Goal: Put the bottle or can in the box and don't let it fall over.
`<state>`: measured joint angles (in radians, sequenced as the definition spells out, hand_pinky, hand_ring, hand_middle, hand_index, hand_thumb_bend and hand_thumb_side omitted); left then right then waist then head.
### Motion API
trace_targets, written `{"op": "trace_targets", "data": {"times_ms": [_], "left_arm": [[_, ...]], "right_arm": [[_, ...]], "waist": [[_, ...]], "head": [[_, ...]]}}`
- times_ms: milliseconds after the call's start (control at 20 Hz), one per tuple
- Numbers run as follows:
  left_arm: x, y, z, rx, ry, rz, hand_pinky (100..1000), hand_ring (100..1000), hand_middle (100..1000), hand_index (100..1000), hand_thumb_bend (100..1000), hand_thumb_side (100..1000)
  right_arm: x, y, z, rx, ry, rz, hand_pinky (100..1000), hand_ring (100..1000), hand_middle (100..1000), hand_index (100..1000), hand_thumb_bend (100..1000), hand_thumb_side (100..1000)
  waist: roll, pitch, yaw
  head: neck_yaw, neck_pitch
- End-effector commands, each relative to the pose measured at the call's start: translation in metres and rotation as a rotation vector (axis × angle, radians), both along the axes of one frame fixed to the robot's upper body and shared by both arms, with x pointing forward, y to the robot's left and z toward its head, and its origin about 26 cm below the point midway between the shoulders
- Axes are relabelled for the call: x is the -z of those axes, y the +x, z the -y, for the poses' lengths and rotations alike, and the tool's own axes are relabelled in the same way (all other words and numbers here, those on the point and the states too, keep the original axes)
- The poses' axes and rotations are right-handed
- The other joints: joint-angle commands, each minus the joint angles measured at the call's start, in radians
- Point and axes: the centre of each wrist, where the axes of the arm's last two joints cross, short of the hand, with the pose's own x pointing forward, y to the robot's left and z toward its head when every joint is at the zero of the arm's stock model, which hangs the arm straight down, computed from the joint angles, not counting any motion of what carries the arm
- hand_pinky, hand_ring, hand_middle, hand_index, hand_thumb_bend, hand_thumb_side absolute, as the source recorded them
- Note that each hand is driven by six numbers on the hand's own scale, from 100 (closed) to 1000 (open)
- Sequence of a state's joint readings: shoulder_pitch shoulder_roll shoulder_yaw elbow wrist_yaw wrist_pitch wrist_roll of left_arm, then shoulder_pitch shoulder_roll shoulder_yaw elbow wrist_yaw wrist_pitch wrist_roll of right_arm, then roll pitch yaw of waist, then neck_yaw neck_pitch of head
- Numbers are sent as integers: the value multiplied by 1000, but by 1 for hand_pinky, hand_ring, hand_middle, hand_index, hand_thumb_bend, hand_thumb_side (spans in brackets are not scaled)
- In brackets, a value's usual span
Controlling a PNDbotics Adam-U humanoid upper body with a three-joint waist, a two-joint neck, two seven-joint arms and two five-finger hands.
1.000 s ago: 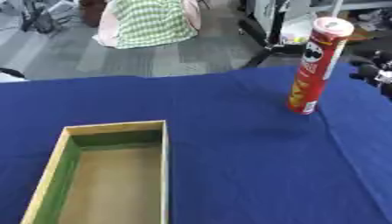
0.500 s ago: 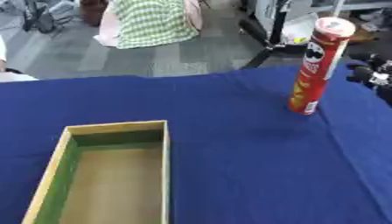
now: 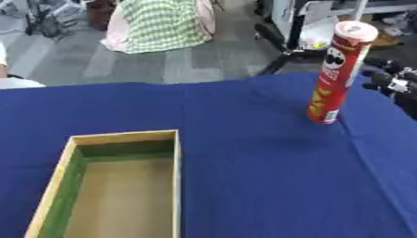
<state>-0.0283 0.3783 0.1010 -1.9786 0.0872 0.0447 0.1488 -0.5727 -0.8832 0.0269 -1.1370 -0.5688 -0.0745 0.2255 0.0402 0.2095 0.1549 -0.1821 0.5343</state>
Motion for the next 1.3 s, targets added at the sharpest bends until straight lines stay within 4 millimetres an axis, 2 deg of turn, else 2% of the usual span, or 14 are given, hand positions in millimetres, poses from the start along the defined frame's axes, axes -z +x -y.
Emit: {"op": "trace_targets", "data": {"times_ms": [50,550,1300], "left_arm": [[-7,1,-1,12,19,20,924,964,788,770,100,680],[-7,1,0,12,20,19,923,964,789,770,100,681],[-7,1,2,23,26,17,922,964,789,770,100,685]], "right_arm": [[-16,0,2,-9,-30,31,944,1000,1000,920,1000,465],[-17,0,-2,-63,-45,39,951,1000,1000,961,1000,486],[-22,-8,10,33,-55,44,941,1000,1000,940,1000,484]], "waist": [[-4,-14,2],[-6,-9,6],[-6,6,6]], "head": [[-2,-13],[-2,-16],[-2,-24]]}}
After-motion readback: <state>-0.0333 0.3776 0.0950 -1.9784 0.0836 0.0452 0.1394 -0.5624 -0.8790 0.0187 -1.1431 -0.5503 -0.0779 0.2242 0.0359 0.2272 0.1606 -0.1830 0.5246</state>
